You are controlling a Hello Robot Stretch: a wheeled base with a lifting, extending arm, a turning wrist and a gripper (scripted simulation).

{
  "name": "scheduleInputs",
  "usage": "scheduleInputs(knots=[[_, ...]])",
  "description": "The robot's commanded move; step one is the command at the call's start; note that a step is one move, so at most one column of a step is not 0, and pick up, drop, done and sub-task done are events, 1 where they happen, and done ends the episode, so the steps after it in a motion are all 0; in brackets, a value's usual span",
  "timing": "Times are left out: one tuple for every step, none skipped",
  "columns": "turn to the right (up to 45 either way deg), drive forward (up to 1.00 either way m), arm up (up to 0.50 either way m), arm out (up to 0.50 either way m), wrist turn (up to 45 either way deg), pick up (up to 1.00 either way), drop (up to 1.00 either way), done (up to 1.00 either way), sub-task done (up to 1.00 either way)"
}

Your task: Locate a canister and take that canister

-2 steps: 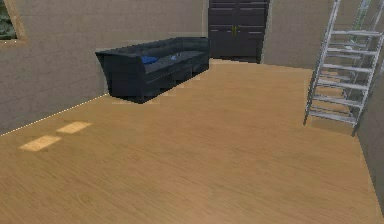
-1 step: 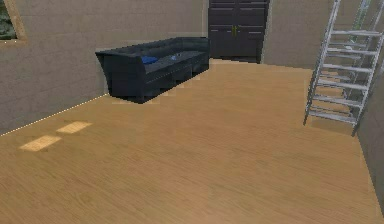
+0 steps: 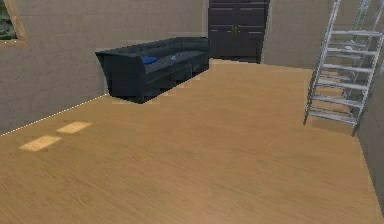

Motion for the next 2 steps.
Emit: scheduleInputs(knots=[[0.0, 0.0, 0.0, 0.0, 45.0, 0.0, 0.0, 0.0, 0.0], [0.0, 0.0, 0.0, 0.0, 45.0, 0.0, 0.0, 0.0, 0.0]])
